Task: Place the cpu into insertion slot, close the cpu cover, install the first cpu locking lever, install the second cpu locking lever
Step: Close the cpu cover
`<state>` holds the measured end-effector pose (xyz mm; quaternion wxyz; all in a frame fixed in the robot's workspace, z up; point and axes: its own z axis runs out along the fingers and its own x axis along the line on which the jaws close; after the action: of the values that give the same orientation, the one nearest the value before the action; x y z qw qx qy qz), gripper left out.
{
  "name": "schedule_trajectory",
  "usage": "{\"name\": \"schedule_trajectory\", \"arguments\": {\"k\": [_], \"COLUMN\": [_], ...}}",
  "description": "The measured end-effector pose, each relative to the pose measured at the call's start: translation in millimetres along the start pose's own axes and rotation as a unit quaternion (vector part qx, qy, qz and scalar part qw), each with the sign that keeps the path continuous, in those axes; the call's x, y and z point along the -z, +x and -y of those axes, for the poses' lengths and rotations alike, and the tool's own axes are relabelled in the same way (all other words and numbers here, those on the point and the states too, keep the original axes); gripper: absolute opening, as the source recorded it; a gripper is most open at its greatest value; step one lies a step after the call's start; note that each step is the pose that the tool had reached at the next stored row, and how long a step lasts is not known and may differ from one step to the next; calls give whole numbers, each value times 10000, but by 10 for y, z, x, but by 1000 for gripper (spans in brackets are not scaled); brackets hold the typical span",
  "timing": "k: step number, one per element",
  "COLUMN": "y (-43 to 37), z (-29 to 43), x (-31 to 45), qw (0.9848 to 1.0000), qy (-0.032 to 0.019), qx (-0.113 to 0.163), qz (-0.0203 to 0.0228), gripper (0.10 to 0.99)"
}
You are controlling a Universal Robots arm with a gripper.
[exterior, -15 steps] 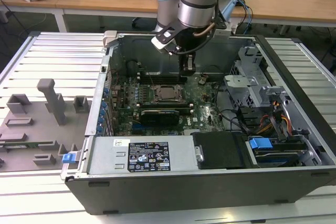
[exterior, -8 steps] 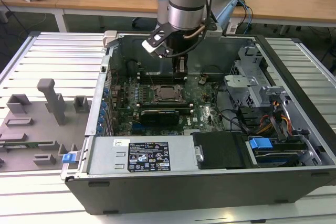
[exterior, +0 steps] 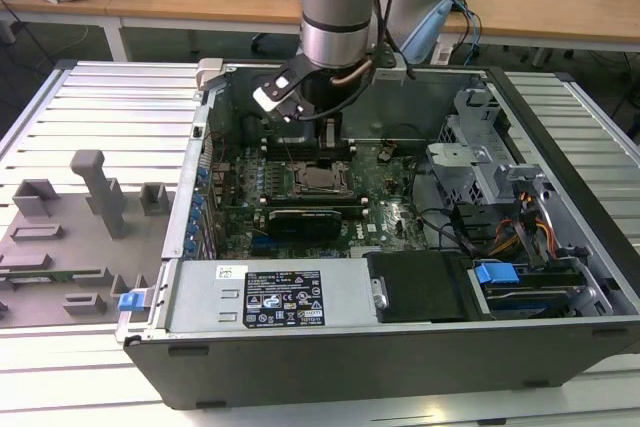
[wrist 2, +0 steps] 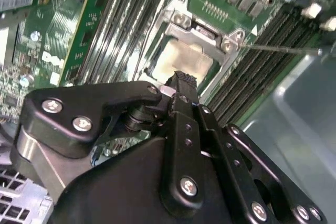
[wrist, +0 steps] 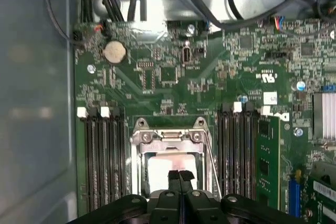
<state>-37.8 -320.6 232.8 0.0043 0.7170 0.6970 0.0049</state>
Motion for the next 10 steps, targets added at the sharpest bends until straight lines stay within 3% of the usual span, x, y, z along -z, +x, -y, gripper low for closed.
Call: {"name": "schedule_trajectory", "arguments": {"k": [7,8,10], "y": [-3,-3,-3], "z": [29,29,29], "x": [-16,-16,-17], "qw": [10000,9999,9983], "qy": [-5,-5,-5], "qx": [8,127,575], "qz": [-1,-3,-7], "gripper": [106,106,106]}}
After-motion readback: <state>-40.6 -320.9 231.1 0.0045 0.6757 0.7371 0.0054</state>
